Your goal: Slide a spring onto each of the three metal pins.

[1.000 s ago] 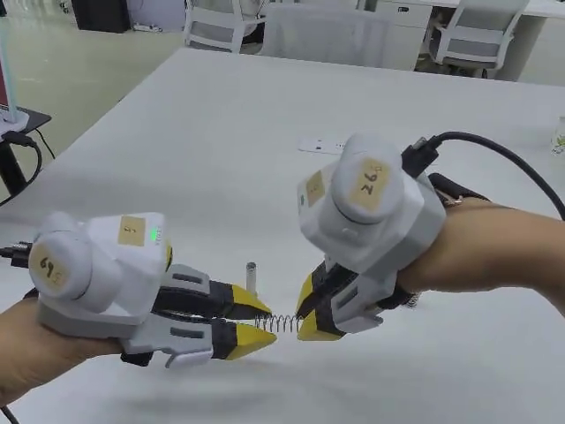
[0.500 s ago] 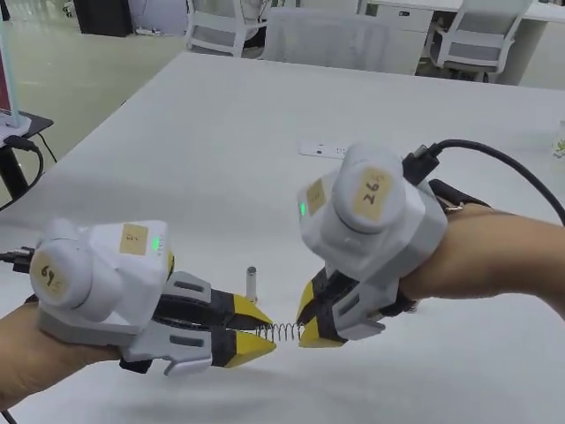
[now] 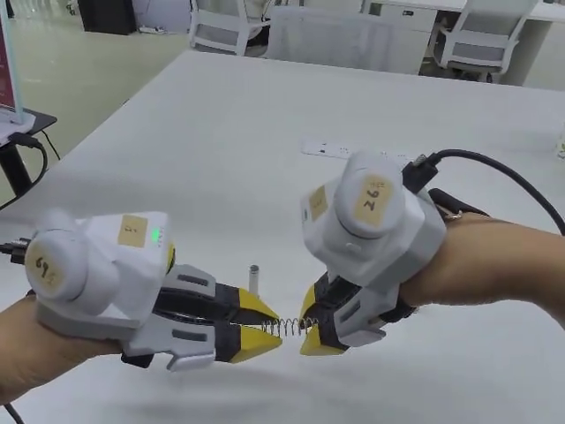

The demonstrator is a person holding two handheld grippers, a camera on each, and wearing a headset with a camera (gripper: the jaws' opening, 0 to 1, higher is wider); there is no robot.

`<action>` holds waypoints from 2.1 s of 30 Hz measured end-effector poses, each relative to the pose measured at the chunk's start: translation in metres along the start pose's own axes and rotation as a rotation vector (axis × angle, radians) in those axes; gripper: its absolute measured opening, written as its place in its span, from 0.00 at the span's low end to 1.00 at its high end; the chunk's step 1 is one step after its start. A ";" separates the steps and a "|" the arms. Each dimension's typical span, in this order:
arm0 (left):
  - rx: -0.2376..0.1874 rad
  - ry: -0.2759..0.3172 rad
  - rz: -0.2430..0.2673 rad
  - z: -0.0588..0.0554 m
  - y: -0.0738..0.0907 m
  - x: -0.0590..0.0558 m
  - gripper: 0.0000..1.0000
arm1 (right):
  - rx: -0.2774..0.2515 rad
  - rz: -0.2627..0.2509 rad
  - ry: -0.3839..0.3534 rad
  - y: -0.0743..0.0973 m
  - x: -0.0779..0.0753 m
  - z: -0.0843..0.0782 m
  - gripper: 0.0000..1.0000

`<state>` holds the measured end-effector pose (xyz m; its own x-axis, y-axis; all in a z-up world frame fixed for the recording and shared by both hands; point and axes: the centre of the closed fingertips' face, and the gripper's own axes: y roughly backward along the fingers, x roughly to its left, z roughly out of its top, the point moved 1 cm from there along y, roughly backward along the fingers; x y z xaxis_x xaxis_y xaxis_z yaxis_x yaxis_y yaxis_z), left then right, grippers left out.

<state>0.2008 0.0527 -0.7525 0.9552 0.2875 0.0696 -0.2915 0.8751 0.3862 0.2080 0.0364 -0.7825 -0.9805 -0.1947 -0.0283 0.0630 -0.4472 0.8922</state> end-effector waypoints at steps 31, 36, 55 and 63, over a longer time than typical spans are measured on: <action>0.016 0.003 0.001 -0.005 -0.003 0.000 0.02 | -0.055 -0.003 0.019 0.014 0.003 0.019 0.09; 0.014 0.007 0.001 -0.004 -0.004 0.000 0.02 | -0.067 -0.005 0.032 0.017 0.004 0.027 0.09; 0.007 0.014 0.007 -0.004 -0.003 0.001 0.03 | -0.066 -0.005 0.053 0.018 0.004 0.041 0.09; 0.005 0.015 0.011 -0.005 -0.002 0.002 0.03 | -0.057 -0.006 0.061 0.017 0.004 0.043 0.09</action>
<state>0.2033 0.0534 -0.7576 0.9511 0.3028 0.0605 -0.3018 0.8699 0.3901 0.1973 0.0656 -0.7480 -0.9678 -0.2437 -0.0627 0.0692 -0.4972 0.8649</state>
